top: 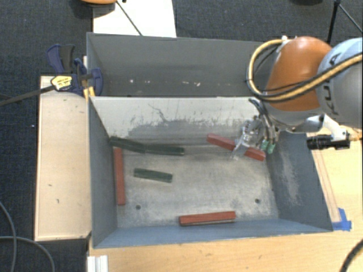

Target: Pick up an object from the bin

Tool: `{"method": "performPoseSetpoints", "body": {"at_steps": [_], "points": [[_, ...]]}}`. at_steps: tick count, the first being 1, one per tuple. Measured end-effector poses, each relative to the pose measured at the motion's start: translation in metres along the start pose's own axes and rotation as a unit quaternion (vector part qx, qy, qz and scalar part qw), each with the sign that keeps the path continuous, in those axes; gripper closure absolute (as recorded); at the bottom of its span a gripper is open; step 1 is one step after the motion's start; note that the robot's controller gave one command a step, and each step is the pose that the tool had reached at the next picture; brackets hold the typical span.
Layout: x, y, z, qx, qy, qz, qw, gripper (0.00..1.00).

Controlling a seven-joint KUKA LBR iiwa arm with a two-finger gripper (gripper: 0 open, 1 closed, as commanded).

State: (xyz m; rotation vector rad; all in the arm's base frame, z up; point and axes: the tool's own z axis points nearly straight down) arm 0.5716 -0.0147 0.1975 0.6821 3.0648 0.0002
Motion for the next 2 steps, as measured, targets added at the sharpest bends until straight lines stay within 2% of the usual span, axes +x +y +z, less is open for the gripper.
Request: {"method": "performPoseSetpoints", "body": {"at_steps": [1,2], "points": [[0.0,0.0,0.0,0.0,0.0001,-0.001,1.0,1.0],[-0.007,-0.043,-0.138,0.0,-0.0033,-0.19,0.9817,1.0]]}}
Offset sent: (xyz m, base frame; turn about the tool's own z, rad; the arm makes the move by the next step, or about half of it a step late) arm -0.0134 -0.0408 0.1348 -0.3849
